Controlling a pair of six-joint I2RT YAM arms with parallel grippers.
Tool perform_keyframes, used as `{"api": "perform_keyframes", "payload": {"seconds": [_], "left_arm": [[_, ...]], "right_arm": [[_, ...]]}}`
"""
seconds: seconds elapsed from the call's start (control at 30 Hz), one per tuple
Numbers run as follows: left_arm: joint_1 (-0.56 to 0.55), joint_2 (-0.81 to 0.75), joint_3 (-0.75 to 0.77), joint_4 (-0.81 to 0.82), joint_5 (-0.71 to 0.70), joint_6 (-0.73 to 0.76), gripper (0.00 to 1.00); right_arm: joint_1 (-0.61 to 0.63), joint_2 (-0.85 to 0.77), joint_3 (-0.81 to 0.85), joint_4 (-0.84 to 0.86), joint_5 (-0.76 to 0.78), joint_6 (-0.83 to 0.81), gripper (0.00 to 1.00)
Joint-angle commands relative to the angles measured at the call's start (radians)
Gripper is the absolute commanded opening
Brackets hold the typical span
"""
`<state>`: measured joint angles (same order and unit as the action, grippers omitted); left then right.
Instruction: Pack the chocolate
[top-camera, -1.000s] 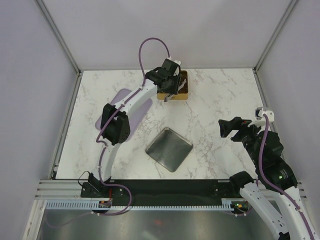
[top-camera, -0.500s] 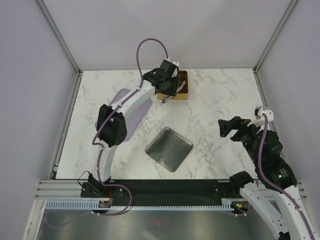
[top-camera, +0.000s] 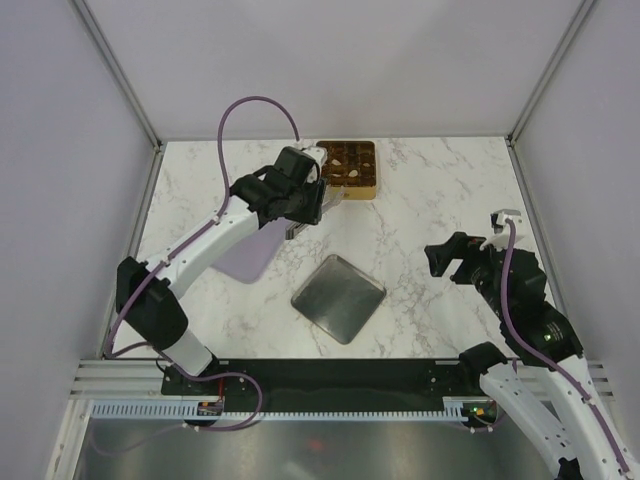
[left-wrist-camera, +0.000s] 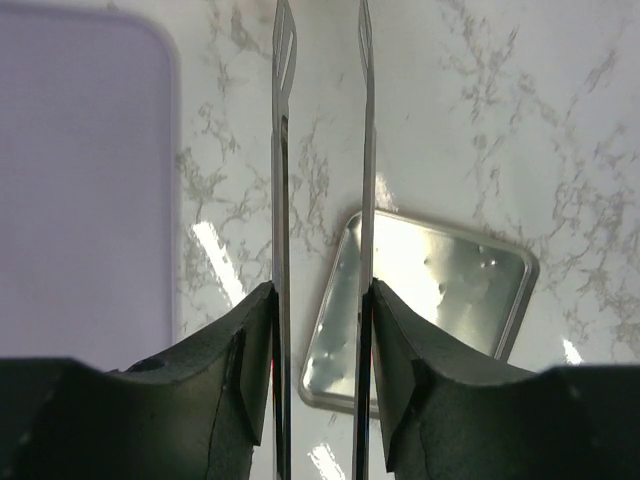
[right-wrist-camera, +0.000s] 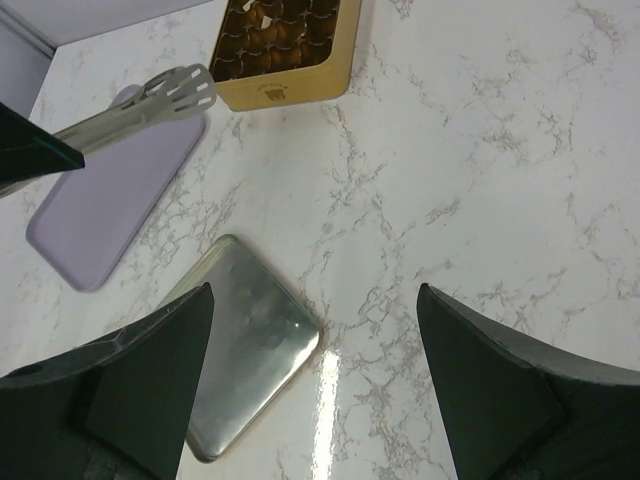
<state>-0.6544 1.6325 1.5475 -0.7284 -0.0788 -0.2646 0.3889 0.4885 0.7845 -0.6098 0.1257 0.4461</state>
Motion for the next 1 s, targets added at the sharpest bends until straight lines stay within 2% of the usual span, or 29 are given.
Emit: {"api": "perform_keyframes", "payload": {"seconds": [0.0, 0.07, 0.2, 0.3, 0.37, 0.6, 0.67, 0.77, 0.83, 0.97], "left_arm": [[-0.007, -0.075, -0.098, -0.040, -0.065, -0.036, 0.48], [-0.008, -0.111, -0.162, -0.043, -0.084, -0.065, 0.48], [0.016, -0.144, -0.222, -0.104, -0.244, -0.116, 0.48], [0.068, -0.167, -0.228, -0.115, -0.221, -0.120, 0.47], [0.123, -0.198, -0.227, -0.115, -0.219, -0.119, 0.47], [0.432, -0.223, -0.165, -0.083, -0.161, -0.070, 0.47], [0.464, -0.204, -0.116, -0.074, -0.141, -0.038, 0.47], [0.466, -0.224, -0.093, -0.049, -0.018, -0.004, 0.46], [0.441, -0.253, -0.142, -0.014, 0.098, 0.002, 0.48], [0.310, -0.289, -0.208, 0.064, 0.097, -0.005, 0.49]], "right_arm": [[0.004, -0.027, -0.007, 0.001, -0.028, 0.028, 0.91], [0.004, -0.042, -0.010, -0.002, -0.031, 0.029, 0.91], [0.004, -0.054, 0.002, -0.015, -0.040, 0.028, 0.91], [0.004, -0.064, 0.012, -0.022, -0.043, 0.029, 0.91], [0.004, -0.068, 0.022, -0.025, -0.047, 0.029, 0.91], [0.004, -0.099, 0.029, -0.027, -0.061, 0.029, 0.91], [0.004, -0.110, 0.022, -0.028, -0.063, 0.031, 0.91], [0.004, -0.123, 0.016, -0.028, -0.061, 0.026, 0.91], [0.004, -0.129, 0.012, -0.025, -0.049, 0.023, 0.92], [0.004, -0.131, 0.018, -0.022, -0.023, 0.011, 0.92]]}}
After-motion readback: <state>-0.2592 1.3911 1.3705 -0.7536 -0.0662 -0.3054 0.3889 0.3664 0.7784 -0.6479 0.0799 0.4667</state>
